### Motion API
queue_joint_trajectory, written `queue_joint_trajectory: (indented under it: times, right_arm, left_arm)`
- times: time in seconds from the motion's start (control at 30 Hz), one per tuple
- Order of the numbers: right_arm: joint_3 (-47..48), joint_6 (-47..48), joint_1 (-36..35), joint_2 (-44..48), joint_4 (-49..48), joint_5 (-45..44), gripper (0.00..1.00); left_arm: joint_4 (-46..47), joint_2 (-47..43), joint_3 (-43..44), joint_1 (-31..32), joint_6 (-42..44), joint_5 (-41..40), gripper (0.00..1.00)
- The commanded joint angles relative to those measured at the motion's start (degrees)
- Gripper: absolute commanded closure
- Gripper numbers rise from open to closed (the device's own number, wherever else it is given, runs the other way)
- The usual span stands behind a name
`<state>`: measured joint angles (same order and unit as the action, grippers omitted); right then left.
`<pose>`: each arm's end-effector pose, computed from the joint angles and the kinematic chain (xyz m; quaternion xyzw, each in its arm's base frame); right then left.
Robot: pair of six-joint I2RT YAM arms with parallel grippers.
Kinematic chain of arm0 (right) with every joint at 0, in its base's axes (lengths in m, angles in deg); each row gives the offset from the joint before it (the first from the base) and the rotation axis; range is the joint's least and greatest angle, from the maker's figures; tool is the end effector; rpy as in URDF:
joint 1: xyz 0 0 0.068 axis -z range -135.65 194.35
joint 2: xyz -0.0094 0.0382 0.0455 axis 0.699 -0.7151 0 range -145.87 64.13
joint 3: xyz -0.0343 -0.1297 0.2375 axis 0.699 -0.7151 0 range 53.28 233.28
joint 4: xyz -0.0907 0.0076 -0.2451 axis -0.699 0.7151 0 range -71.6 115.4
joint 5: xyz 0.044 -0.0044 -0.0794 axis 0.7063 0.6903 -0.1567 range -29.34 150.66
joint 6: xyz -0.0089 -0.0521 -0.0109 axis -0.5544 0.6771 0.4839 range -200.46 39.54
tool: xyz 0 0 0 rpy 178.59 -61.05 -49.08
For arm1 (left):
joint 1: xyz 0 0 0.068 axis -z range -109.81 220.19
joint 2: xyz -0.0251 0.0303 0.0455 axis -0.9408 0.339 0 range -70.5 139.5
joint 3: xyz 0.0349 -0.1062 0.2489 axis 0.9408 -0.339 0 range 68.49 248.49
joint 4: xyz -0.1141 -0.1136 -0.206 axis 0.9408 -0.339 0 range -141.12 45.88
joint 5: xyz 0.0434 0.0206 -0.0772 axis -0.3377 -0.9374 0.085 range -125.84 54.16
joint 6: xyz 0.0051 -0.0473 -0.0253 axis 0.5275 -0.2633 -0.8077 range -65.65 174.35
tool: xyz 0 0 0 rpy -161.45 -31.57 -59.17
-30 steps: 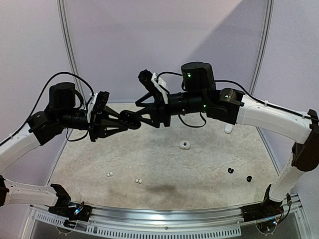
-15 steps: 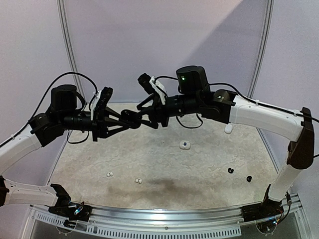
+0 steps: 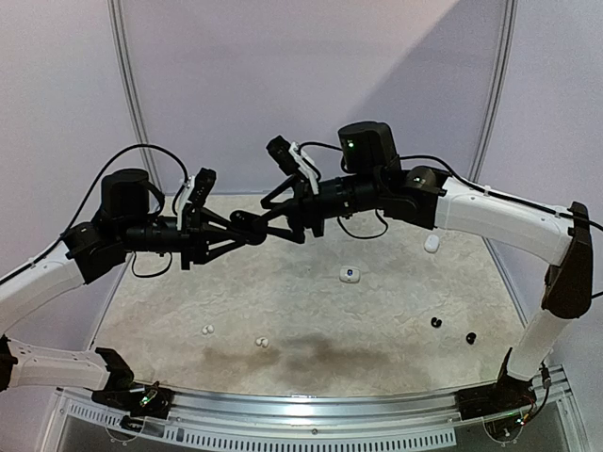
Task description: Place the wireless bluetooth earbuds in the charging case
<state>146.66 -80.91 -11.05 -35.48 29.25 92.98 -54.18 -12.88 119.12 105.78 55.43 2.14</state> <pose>0.2191 0.3512 0.3762 -0.5031 0.6091 0.4651 0.3995 0.1716 -0.1497 0.3363 0.4228 0.6609 -0.4167 0.4591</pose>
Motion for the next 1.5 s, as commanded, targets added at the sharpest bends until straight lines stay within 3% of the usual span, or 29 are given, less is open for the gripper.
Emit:
queue_joint_trajectory:
  times: [0.0,0.1,0.27,0.37,0.53,0.73,1.03,1.3,1.47]
  right_arm:
    - [0.7,-2.3,1.2,3.4,1.7,0.2,0.28]
    - [0.8,-8.3,4.2,5.3,9.0,-12.3,0.29]
    - [-3.1,-28.1,13.3,9.1,36.8,-42.7,0.42]
    - [-12.3,-38.5,18.9,12.9,50.4,-50.6,0.42]
    - [-28.6,-47.4,25.7,20.5,58.6,-52.5,0.33]
    - [-41.1,-48.3,32.0,25.1,55.7,-49.0,0.33]
    - [-43.7,-44.6,35.5,22.8,51.5,-47.8,0.33]
    - [-45.1,-43.1,36.2,21.4,52.1,-46.8,0.34]
    - [-44.9,-42.3,37.0,21.7,53.1,-46.9,0.34]
  left_arm:
    - [2.1,-0.1,-0.9,-0.7,-0.9,-0.9,1.0]
    - [2.1,-0.3,-1.2,-0.7,-0.9,-1.4,1.0]
    - [3.1,-0.8,-2.1,-0.7,-0.9,-1.6,1.0]
    - [3.5,-1.1,-2.4,-0.6,-0.7,-1.1,1.0]
    - [4.2,-1.3,-3.0,-0.6,-0.7,-0.8,1.0]
    - [6.4,-2.3,-4.4,-0.5,1.1,1.7,1.0]
    - [18.7,-0.3,-9.2,1.0,5.6,11.2,1.0]
    - [27.5,7.4,-12.2,4.2,9.2,20.9,1.0]
    - [26.2,13.6,-10.7,4.9,15.3,27.8,1.0]
